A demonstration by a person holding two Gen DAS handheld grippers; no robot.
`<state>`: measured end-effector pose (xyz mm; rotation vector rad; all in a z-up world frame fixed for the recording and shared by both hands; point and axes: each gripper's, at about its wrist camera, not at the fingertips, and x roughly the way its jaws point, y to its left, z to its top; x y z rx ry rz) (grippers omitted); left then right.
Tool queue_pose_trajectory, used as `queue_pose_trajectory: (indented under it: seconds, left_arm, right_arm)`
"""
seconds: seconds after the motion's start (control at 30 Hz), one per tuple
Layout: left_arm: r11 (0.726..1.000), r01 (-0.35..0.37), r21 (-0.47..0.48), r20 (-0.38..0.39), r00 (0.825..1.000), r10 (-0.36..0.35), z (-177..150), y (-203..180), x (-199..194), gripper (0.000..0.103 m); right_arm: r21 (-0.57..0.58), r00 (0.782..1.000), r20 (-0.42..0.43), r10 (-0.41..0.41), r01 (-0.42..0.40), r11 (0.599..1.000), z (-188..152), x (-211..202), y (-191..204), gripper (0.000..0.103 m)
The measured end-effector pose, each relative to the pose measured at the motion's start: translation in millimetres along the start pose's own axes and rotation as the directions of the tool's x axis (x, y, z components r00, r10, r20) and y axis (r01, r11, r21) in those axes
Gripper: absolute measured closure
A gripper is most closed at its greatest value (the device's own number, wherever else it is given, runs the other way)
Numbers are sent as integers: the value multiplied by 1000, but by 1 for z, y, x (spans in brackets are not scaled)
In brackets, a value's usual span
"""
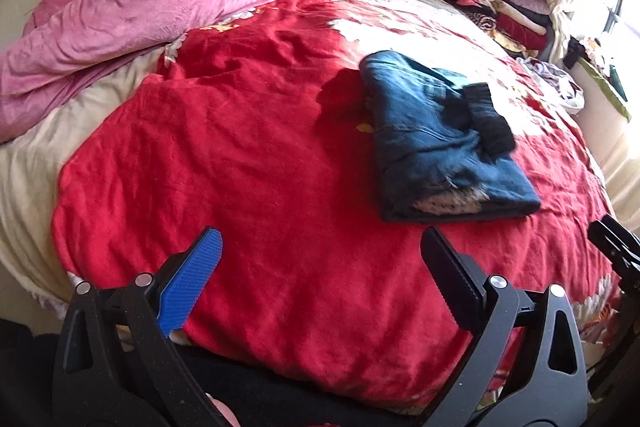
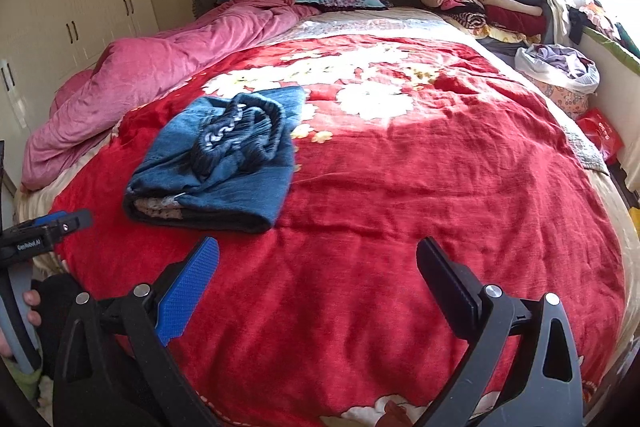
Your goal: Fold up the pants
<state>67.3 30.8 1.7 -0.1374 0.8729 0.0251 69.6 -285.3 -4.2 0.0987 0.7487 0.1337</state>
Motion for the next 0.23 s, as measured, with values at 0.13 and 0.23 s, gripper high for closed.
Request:
queue_pose_trajectory:
  seconds: [0.13, 0.23]
  left_arm:
    - [993, -117, -25, -29, 993, 116, 42, 40, 38, 10]
    - [973, -228, -28, -56, 972, 226, 76, 77, 73, 10]
  right_arm:
    - [56, 992, 22, -126, 125, 991, 15, 9, -53, 4]
    - [124, 968, 20, -251, 247, 961, 34, 21, -115, 4]
